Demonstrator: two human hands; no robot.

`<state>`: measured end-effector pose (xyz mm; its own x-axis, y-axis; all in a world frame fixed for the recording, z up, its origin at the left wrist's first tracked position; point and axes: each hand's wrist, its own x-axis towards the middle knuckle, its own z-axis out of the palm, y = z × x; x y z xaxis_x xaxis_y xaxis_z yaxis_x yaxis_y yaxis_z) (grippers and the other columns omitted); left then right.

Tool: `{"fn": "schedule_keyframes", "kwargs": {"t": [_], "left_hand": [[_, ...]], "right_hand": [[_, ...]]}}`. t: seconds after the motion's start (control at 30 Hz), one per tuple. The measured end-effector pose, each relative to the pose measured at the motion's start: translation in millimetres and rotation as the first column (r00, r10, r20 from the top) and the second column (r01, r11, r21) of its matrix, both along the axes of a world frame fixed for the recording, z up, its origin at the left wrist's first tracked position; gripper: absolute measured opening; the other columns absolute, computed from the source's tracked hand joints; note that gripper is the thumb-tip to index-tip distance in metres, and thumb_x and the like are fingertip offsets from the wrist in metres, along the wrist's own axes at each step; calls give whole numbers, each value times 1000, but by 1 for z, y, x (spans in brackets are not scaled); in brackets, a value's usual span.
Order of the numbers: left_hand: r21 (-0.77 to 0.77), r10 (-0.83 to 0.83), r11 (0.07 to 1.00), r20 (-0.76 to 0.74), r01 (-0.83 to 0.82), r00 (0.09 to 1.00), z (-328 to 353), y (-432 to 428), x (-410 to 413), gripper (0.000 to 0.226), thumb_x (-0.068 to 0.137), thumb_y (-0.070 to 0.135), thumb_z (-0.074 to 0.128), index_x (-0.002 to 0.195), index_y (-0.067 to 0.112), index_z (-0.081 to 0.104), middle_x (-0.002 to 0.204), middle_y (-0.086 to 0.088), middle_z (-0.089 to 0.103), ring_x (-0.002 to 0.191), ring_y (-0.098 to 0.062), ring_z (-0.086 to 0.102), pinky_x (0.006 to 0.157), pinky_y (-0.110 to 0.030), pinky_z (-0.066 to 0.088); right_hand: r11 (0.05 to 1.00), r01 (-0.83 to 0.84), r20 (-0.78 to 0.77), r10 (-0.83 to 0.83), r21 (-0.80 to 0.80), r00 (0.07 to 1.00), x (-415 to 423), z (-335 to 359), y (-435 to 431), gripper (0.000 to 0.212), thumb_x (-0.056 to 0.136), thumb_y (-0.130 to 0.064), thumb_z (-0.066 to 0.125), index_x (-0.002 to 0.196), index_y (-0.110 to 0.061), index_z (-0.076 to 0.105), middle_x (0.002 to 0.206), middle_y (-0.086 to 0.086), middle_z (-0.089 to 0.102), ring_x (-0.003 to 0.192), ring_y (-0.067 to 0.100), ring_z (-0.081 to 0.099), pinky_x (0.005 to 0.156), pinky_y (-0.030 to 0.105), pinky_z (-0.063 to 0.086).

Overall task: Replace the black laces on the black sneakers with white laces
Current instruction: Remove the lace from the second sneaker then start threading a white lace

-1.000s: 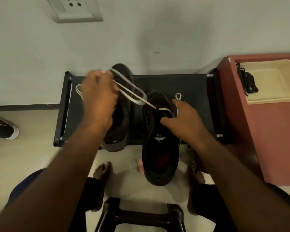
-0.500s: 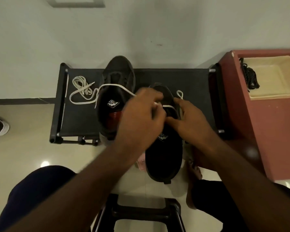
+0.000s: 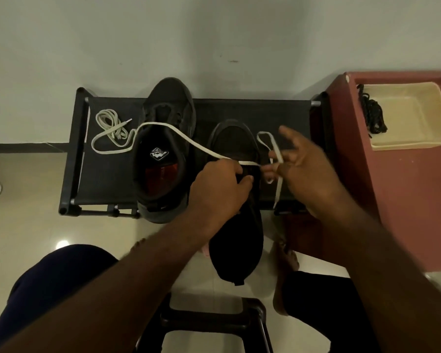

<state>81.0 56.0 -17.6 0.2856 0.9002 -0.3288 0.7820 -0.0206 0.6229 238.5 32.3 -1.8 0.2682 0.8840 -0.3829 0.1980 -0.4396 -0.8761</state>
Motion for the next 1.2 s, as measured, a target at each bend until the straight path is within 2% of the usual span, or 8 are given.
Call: {"fn": "schedule_keyframes", "kwargs": {"t": [0.13, 0.23, 0.3, 0.47, 0.67, 0.8, 0.9, 1.2], "left_hand": [[-69, 87, 994, 127, -79, 988, 0, -1, 3, 12, 93, 30, 65, 85, 21, 67, 66, 6, 65, 59, -4, 62, 55, -17, 44], [-94, 117, 990, 189, -101, 975, 1, 0, 4, 12, 94, 24, 65, 95, 16, 72, 78, 3, 70, 68, -7, 67, 64, -26, 57], [-180, 170, 975, 249, -127, 953, 2, -1, 4, 11, 94, 19, 64, 101, 12, 71, 78, -2, 70, 56, -8, 66, 53, -24, 55], [-323, 261, 934, 330, -151, 907, 3, 0, 3, 13, 95, 12, 61, 104, 7, 69, 71, -14, 67, 36, -8, 48, 36, -15, 35], [-285, 300, 936, 348, -205, 888, -2, -3, 8, 20, 98, 18, 59, 87, 9, 72, 53, -2, 56, 36, -6, 47, 40, -19, 40], [-205, 285, 952, 308, -229, 908, -8, -4, 11, 21, 96, 20, 60, 82, 11, 73, 54, -1, 60, 41, -8, 52, 46, -30, 49], [-195, 289, 951, 302, -239, 908, -8, -5, 11, 22, 95, 22, 61, 78, 15, 73, 54, -1, 61, 40, -9, 53, 46, -32, 51], [-250, 281, 947, 354, -200, 892, -9, -5, 7, 19, 96, 23, 62, 85, 12, 72, 53, -5, 64, 32, -14, 52, 40, -21, 42]], "right_hand": [[889, 312, -195, -259, 334, 946, 12, 17, 7, 58, 99, -4, 58, 151, -15, 35, 104, 7, 74, 70, 22, 71, 56, 28, 57], [879, 454, -256, -409, 148, 876, 13, 16, 8, 41, 103, -16, 53, 143, -16, 45, 99, 2, 75, 52, 12, 58, 42, 25, 44], [895, 444, -298, -433, -34, 851, 11, 11, 8, 32, 104, -21, 51, 136, -18, 51, 93, 2, 74, 50, 7, 55, 43, 22, 43], [968, 218, -470, -251, -124, 846, 12, 7, 8, 39, 93, 7, 57, 126, -14, 58, 112, 13, 65, 80, 15, 67, 69, 26, 57], [995, -8, -146, -7, -97, 989, 11, -1, 4, 50, 87, 10, 65, 129, -15, 58, 101, 8, 72, 81, 15, 72, 76, 25, 57], [1000, 18, 43, -18, -7, 999, 5, -3, 5, 40, 91, 7, 62, 125, -14, 58, 96, 9, 69, 70, 14, 70, 68, 22, 59], [999, -44, 116, 43, 10, 992, -2, -5, 5, 44, 88, 2, 69, 126, -18, 58, 100, 2, 68, 81, 7, 69, 71, 14, 55], [999, 37, -45, -37, 9, 998, -4, -5, 6, 55, 85, 11, 67, 134, -12, 55, 103, 2, 66, 79, 8, 69, 64, 17, 55]]}}
